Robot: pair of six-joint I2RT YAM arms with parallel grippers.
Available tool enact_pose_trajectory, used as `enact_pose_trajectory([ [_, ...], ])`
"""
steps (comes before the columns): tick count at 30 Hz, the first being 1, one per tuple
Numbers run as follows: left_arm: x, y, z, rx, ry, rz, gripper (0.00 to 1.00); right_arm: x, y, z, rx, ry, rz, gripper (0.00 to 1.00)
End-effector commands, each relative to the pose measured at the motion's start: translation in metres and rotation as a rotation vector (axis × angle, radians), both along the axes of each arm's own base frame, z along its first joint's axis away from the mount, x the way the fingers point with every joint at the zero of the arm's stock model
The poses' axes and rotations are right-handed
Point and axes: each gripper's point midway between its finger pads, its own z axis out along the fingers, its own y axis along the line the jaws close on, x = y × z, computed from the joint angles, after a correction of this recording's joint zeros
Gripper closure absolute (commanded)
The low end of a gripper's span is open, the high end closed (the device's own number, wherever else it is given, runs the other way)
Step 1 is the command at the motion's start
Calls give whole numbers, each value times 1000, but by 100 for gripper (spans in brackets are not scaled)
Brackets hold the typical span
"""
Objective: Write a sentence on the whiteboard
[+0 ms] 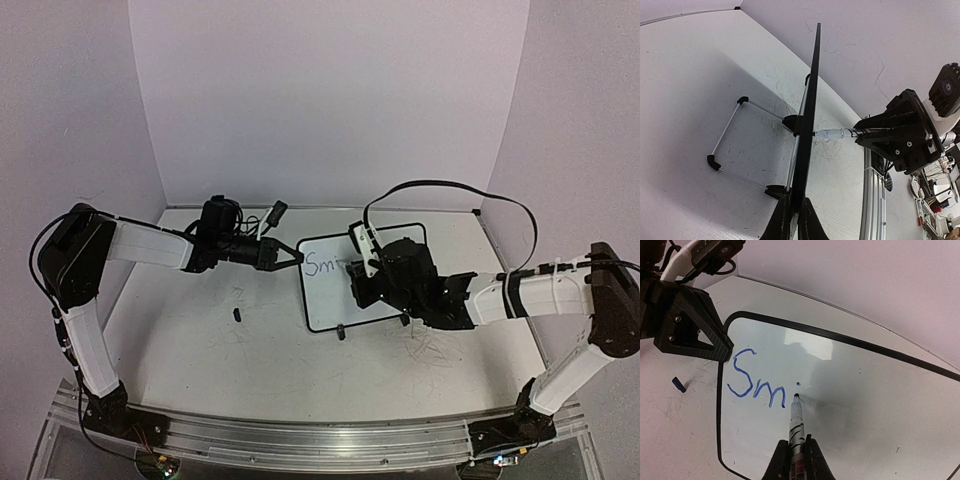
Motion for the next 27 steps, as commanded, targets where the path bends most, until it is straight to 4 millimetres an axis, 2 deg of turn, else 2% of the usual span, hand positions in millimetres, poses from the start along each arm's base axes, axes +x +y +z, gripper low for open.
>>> enact_pose_trajectory([
  [1, -4, 0, 15, -26, -16, -28, 100, 7, 0, 12, 21, -33, -31, 100],
  [27, -5, -1, 14, -27, -11, -31, 100, -12, -8, -14, 14, 46, -21, 100],
])
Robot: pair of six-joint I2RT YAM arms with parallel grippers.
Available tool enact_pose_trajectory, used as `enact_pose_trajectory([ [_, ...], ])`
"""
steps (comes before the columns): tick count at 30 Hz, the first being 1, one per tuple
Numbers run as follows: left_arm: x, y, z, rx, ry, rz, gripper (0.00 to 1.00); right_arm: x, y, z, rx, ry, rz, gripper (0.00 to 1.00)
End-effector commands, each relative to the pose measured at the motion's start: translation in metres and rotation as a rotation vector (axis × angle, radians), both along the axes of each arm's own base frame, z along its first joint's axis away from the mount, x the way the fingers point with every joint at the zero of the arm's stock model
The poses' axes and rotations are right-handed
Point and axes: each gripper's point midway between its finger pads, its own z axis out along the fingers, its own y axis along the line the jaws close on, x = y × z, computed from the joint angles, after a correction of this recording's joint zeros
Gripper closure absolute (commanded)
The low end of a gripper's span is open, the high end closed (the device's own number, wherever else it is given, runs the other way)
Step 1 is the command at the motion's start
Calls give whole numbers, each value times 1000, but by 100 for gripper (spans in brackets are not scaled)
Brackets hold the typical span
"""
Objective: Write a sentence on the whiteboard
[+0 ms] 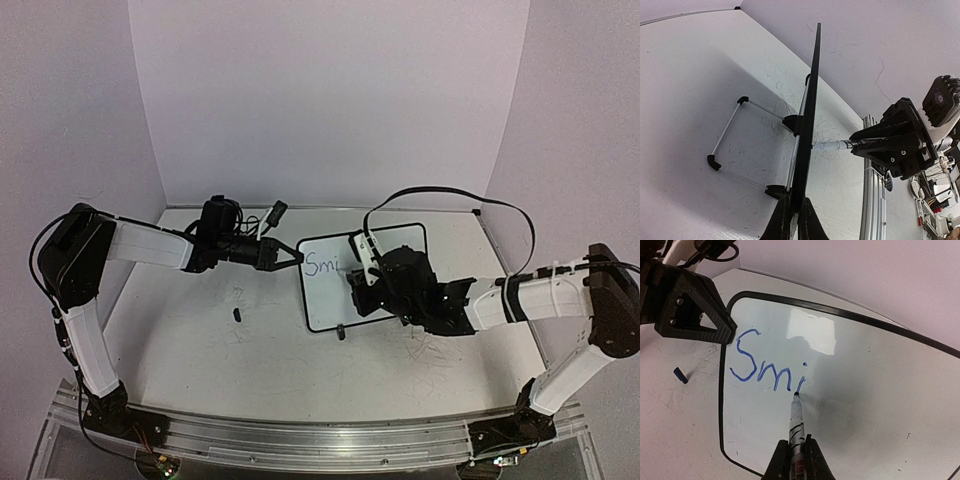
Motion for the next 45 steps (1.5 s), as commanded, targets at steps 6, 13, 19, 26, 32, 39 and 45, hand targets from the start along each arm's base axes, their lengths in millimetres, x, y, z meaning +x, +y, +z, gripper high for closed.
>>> enact_pose_trajectory([
  [6, -4, -1, 14, -27, -12, -31, 100, -2, -5, 5, 21, 3, -21, 100],
  [13, -4, -1, 14, -26, -16, -29, 100, -2, -5, 48, 103, -58, -5, 100],
  [19, -4, -1, 15, -28, -15, -32, 100, 14, -8, 57, 102, -84, -18, 100],
  [26, -4, -1, 16, -27, -18, -28, 100, 20, -6, 63, 99, -109, -31, 100],
  [32, -5, -1, 16, -29, -18, -31, 100, 24, -2, 62, 93, -112, -32, 100],
  [39, -5, -1, 16, -29, -18, -31, 100, 28, -1, 59, 84, -114, -46, 100],
  [45, -5, -1, 17, -30, -19, -32, 100, 29, -2, 53, 70, -109, -52, 100],
])
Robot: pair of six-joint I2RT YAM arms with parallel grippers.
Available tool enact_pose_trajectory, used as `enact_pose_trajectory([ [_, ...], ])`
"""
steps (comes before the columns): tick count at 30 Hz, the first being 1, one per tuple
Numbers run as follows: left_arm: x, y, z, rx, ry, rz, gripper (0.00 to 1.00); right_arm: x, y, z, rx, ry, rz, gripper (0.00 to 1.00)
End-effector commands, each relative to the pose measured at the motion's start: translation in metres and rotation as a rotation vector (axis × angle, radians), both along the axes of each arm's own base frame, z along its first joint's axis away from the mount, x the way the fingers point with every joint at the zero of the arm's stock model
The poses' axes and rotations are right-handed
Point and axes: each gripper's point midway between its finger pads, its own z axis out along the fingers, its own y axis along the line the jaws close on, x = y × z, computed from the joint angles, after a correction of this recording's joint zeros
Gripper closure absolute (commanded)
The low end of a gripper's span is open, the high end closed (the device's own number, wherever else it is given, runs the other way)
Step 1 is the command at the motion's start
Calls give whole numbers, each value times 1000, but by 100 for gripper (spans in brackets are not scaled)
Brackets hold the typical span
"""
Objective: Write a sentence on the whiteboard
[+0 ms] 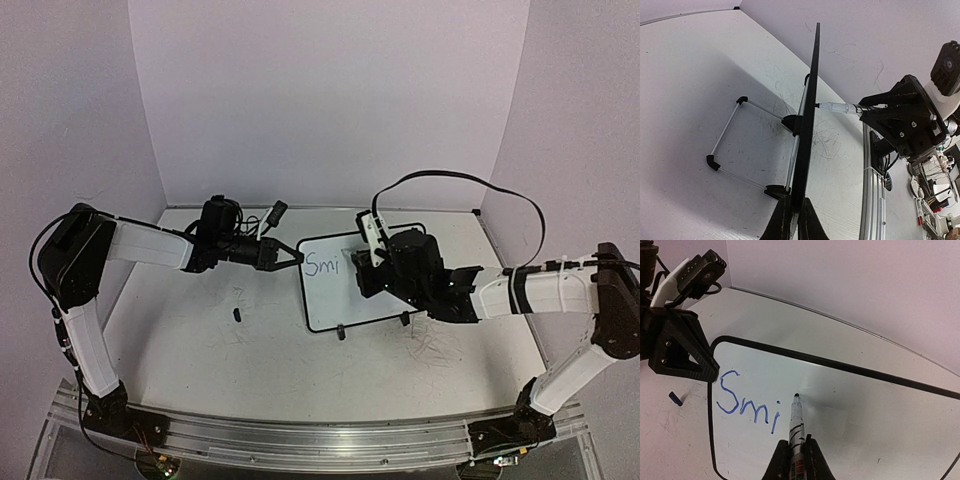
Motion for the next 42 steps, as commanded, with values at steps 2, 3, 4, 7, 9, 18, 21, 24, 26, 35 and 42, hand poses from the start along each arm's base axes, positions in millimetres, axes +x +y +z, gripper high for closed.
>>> enact_pose_trajectory([
  [2, -5, -1, 17, -29, -19, -31, 100, 9, 4, 16, 29, -43, -24, 100],
  [3, -5, -1, 17, -30, -21, -30, 100, 9, 4, 15, 30, -42, -26, 100],
  [4, -5, -1, 17, -30, -20, -31, 100, 8, 3, 14, 29, -38, -27, 100],
  [7, -5, 0, 17, -29, -20, -30, 100, 7, 1, 12, 26, -29, -29, 100],
  [9, -5, 0, 17, -30, -20, -30, 100, 6, -1, 9, 20, -21, -29, 100],
  [18, -4, 0, 17, -30, -21, -29, 100, -2, -5, -4, 12, 18, -19, 100],
  [21, -5, -1, 17, -29, -19, -30, 100, -5, -6, -8, 10, 30, -14, 100],
  [24, -5, -1, 16, -29, -18, -30, 100, -6, -7, -11, 9, 38, -13, 100],
  [26, -5, -1, 16, -28, -18, -30, 100, -8, -7, -13, 6, 45, -10, 100],
  [35, -4, -1, 16, -28, -18, -29, 100, -15, -9, -26, 1, 80, -4, 100],
  [42, -4, -1, 15, -27, -16, -29, 100, -19, -10, -32, -1, 93, -3, 100],
])
